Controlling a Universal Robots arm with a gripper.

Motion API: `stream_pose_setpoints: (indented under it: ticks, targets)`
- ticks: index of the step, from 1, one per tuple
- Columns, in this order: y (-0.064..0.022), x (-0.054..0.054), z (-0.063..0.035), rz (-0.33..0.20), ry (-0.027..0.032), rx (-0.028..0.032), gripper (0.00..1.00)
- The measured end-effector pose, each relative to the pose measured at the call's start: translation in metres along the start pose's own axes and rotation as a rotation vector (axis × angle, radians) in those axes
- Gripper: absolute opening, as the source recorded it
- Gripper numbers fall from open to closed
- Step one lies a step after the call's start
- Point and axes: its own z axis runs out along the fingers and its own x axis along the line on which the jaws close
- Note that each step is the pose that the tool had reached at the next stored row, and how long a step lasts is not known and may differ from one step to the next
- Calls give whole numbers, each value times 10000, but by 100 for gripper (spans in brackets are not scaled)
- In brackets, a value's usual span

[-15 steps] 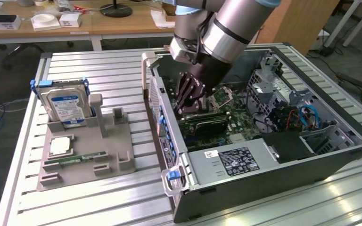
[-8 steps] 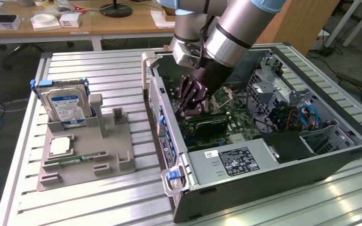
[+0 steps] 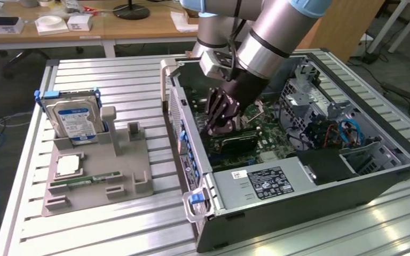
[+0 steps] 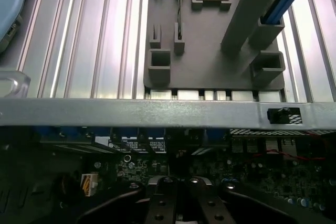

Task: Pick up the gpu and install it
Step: 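Press down on the gpu until it lock into place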

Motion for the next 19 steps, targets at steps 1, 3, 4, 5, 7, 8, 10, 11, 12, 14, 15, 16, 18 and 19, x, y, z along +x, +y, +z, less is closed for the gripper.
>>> stream_pose_setpoints:
  ticks: [1,3,4,5,7,8,10,11,12,14,15,16,18,19]
  targets:
    - [0,23,0,0,0,-2,10]
    - [0,66,1,0,0,-4,10]
    - [0,86,1,0,0,-5,10]
    - [-1,104,2,0,-1,-5,10]
    - [11,117,8,4,-2,-6,10]
    - [20,119,12,2,0,-7,10]
    - [32,118,19,0,-1,-8,10]
    - [32,119,19,0,0,-8,10]
    - [33,119,18,0,1,-9,10]
    - [38,119,22,1,0,-7,10]
    - [50,120,30,1,-2,-8,10]
    - [55,119,32,1,-2,-9,10]
    - [55,119,32,0,0,-9,10]
    - [55,119,32,0,0,-9,10]
